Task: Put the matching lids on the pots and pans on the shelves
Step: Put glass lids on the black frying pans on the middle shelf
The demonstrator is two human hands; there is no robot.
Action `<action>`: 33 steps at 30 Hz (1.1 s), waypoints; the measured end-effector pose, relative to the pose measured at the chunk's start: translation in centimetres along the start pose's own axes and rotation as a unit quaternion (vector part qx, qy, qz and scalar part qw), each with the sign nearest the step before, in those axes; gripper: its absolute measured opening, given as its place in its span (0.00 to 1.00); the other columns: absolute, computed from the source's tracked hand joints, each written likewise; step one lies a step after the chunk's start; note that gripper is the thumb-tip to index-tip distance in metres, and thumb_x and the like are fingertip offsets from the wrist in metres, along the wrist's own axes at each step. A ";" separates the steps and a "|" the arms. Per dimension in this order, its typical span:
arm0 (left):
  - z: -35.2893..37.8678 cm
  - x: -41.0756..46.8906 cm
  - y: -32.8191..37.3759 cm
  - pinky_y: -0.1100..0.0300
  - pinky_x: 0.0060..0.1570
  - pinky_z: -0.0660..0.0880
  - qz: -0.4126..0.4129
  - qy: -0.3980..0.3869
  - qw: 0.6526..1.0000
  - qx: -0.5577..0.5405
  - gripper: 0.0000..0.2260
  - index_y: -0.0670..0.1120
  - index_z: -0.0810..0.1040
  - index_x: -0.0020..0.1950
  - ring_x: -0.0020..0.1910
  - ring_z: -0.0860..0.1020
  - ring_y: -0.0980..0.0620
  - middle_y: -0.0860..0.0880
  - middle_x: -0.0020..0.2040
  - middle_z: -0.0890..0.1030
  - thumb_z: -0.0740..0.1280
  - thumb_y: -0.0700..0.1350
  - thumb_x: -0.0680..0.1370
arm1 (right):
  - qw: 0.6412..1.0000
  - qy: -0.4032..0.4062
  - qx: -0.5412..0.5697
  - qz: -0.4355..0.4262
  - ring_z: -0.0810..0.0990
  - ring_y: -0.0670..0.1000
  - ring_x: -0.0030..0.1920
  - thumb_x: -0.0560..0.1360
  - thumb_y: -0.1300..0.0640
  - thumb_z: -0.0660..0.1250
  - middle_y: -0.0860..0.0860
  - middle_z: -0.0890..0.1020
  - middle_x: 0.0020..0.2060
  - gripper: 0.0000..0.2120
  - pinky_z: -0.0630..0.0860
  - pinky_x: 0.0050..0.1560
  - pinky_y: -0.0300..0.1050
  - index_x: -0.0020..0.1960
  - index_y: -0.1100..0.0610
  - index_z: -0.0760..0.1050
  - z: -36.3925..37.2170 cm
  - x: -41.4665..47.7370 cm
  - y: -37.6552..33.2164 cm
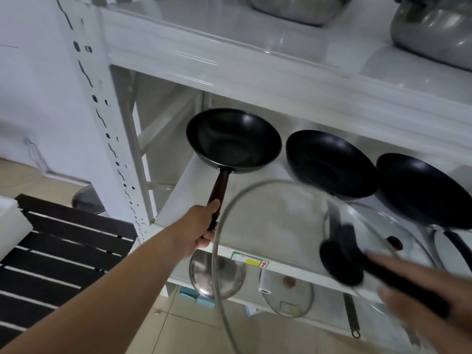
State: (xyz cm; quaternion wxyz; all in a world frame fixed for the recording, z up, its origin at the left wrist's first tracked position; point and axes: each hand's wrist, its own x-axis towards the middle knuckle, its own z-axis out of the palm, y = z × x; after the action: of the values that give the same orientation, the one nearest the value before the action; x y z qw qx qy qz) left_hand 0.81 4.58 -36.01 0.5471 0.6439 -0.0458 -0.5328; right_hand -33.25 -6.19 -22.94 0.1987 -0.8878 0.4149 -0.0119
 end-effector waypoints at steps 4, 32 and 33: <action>0.4 0.1 -0.8 0.65 0.19 0.56 0.045 0.014 0.998 -0.030 0.13 0.45 0.71 0.43 0.20 0.62 0.55 0.49 0.29 0.73 0.60 0.53 0.81 | 0.992 0.072 0.073 -0.079 0.77 0.47 0.23 0.72 0.45 0.69 0.49 0.83 0.27 0.15 0.77 0.32 0.41 0.56 0.29 0.79 -2.0 8.7 -9.7; 2.2 0.8 -1.8 0.67 0.21 0.52 0.070 0.094 0.990 -0.075 0.15 0.40 0.73 0.55 0.20 0.56 0.54 0.46 0.32 0.64 0.59 0.51 0.81 | 0.992 0.070 0.054 -0.095 0.79 0.57 0.37 0.75 0.59 0.69 0.59 0.83 0.44 0.13 0.77 0.39 0.47 0.57 0.60 0.82 8.1 43.6 -18.5; 2.2 0.7 -1.6 0.67 0.21 0.52 0.070 0.090 0.990 -0.077 0.13 0.40 0.73 0.53 0.20 0.56 0.54 0.46 0.32 0.63 0.59 0.51 0.81 | 0.992 0.067 0.050 -0.094 0.76 0.55 0.33 0.75 0.59 0.69 0.59 0.83 0.41 0.12 0.73 0.34 0.44 0.57 0.60 0.82 7.9 43.6 -18.6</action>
State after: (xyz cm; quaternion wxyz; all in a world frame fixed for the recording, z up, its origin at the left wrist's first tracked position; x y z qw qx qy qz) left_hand -1.31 3.35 -37.28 0.6327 0.6407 0.0004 -0.4350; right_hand 10.44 -25.08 -29.78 0.2127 -0.9089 0.3410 -0.1109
